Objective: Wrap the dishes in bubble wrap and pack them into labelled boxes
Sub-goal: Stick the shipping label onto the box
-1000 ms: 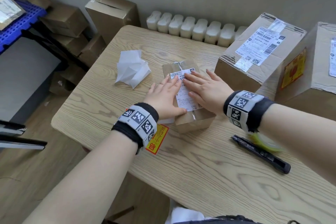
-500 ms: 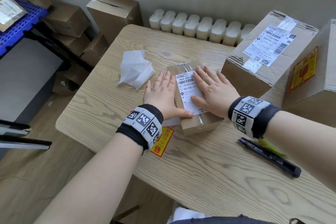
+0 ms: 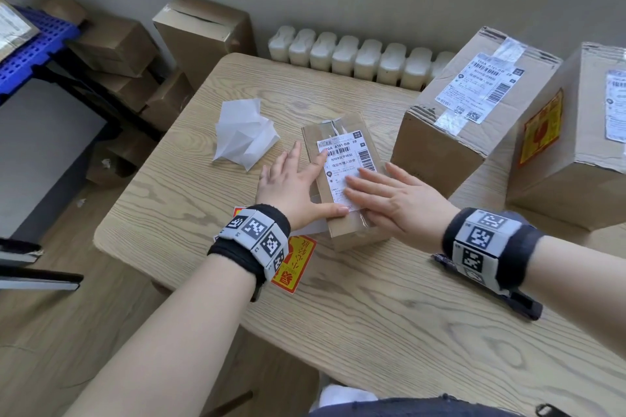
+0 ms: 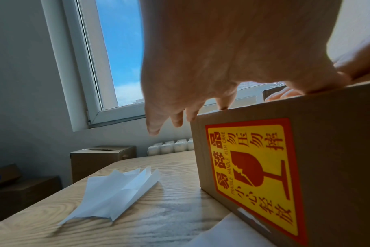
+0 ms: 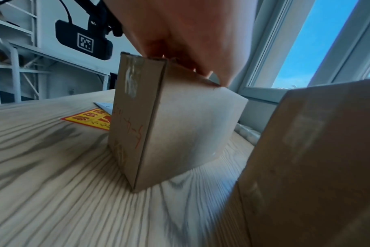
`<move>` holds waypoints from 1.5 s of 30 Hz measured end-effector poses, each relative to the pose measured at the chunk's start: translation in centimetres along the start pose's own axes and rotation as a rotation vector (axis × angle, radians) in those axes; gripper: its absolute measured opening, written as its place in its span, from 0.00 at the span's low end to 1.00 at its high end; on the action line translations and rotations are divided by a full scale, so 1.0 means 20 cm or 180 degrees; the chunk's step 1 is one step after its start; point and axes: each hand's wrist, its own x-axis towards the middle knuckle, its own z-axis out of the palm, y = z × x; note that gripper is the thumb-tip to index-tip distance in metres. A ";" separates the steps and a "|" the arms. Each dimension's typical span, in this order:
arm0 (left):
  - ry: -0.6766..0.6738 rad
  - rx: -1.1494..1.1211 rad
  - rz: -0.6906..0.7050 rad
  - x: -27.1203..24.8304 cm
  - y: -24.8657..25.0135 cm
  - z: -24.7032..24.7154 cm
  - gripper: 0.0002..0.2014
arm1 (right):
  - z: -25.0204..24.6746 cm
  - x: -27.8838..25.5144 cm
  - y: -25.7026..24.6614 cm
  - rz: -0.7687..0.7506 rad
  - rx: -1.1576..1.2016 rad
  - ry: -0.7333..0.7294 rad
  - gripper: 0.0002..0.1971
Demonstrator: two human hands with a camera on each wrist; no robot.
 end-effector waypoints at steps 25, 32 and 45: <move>0.0670 0.0485 -0.0072 -0.07 0.15 0.09 0.33 | -0.20 -0.12 0.27 0.2444 -0.0302 0.0196 0.37; 0.0661 0.0853 0.0225 0.14 0.15 -0.04 0.32 | -0.15 -0.13 0.34 0.2324 0.0117 0.0660 0.35; 0.0717 0.0964 -0.0039 0.40 0.36 -0.10 0.31 | -0.13 -0.23 0.44 0.2173 0.0481 0.0972 0.36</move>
